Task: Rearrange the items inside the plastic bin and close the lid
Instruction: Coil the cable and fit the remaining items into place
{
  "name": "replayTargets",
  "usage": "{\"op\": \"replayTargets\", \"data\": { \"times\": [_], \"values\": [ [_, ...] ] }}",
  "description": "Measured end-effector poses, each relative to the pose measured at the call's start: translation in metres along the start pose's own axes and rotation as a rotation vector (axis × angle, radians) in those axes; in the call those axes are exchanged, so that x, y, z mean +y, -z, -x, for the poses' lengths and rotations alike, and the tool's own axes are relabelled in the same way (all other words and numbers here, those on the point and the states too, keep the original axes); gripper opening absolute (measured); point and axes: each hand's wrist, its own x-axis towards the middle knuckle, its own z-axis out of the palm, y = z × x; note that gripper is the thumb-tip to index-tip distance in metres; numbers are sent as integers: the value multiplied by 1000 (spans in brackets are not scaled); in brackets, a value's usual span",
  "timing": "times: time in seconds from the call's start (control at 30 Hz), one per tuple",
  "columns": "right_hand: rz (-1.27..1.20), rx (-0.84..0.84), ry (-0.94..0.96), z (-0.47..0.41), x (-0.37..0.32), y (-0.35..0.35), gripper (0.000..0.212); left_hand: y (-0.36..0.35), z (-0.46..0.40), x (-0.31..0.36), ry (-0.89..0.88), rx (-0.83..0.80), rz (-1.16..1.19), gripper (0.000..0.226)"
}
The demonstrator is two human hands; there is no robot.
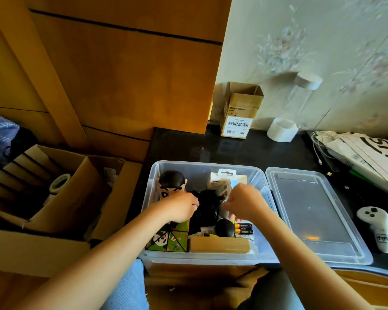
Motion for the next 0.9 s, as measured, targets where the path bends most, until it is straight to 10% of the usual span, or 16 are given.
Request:
{"op": "replayTargets", "data": {
  "times": [0.7, 0.9],
  "values": [
    [358, 47, 194, 3, -20, -25, 49, -5, -7, 7, 130, -31, -21, 44],
    [408, 84, 224, -6, -32, -30, 22, -5, 2, 6, 111, 13, -20, 41]
  ]
}}
